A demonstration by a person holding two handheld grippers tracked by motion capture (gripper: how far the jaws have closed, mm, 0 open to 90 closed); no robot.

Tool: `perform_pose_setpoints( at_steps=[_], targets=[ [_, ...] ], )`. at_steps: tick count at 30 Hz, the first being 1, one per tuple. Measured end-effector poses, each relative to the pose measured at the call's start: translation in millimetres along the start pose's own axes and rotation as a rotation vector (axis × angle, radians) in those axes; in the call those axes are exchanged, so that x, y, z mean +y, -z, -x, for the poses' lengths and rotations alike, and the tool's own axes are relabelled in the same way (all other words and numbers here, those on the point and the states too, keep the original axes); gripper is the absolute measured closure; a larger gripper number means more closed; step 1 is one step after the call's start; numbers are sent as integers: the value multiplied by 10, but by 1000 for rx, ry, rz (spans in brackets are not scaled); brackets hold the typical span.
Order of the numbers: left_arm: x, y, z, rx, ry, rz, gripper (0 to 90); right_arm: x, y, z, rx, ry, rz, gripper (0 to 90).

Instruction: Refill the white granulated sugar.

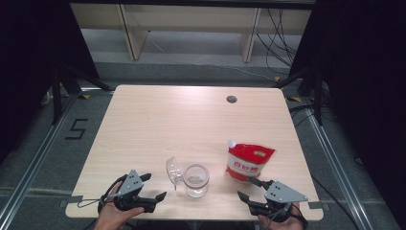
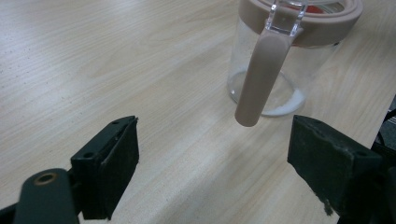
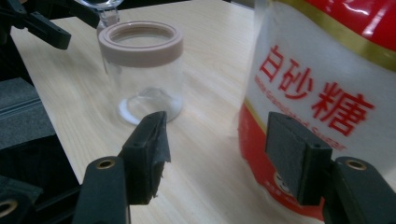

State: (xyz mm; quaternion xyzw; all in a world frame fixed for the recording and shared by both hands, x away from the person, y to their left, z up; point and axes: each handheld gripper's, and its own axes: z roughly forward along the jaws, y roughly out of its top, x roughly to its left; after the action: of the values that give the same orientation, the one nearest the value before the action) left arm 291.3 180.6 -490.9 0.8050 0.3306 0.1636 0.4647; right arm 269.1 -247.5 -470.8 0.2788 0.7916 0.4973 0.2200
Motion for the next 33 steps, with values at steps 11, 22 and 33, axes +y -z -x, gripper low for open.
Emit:
perform_pose_setpoints(
  at_steps=[11, 22, 33],
  targets=[
    [-11, -1, 2, -4, -10, 2, 163, -122, 230, 89, -67, -81, -2, 354],
    [-2, -32, 25, -7, -38, -14, 163, -215, 132, 405, -109, -63, 7, 289],
    [-17, -54, 48, -7, -9, -22, 163, -181, -19, 577, -90, -61, 28, 285]
  ],
)
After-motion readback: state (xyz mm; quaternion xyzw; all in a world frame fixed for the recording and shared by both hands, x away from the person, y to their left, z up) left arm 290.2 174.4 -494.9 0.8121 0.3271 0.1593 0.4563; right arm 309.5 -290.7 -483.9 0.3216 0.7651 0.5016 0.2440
